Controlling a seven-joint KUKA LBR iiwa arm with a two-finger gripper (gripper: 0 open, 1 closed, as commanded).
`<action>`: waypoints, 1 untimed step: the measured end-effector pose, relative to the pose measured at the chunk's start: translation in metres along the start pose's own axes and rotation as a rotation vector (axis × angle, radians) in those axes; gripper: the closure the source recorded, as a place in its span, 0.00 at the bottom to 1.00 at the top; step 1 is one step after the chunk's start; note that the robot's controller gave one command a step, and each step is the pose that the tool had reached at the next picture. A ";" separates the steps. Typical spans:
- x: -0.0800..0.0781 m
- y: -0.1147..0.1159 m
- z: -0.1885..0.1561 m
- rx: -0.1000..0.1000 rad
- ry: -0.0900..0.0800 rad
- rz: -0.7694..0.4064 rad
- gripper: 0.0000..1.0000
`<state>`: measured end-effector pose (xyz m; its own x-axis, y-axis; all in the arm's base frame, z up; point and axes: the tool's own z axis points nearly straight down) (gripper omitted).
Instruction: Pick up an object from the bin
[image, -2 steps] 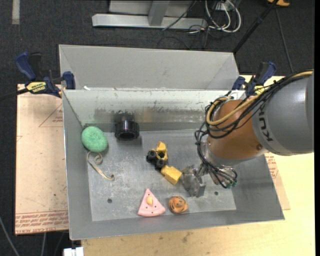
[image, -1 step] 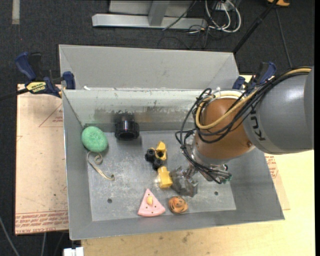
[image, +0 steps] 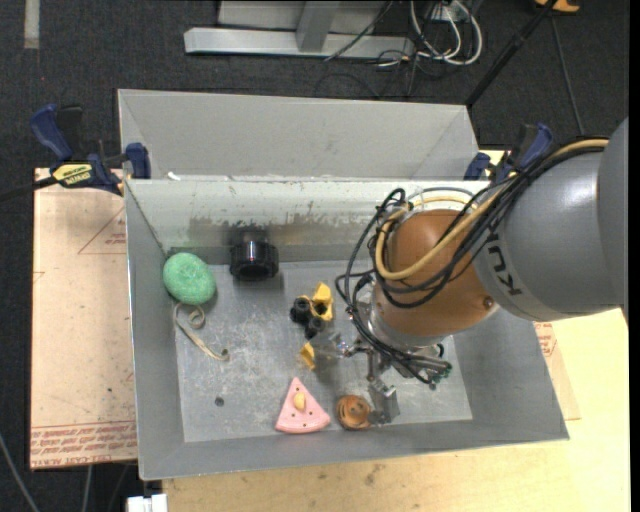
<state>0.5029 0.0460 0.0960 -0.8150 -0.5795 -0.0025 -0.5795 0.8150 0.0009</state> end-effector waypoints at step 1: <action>0.000 0.000 0.000 0.000 0.001 0.000 1.00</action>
Offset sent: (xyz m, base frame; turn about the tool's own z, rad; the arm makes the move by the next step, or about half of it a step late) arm 0.0000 0.0000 0.0000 0.0000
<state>0.5027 0.0459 0.0959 -0.8148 -0.5797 -0.0018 -0.5797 0.8148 0.0007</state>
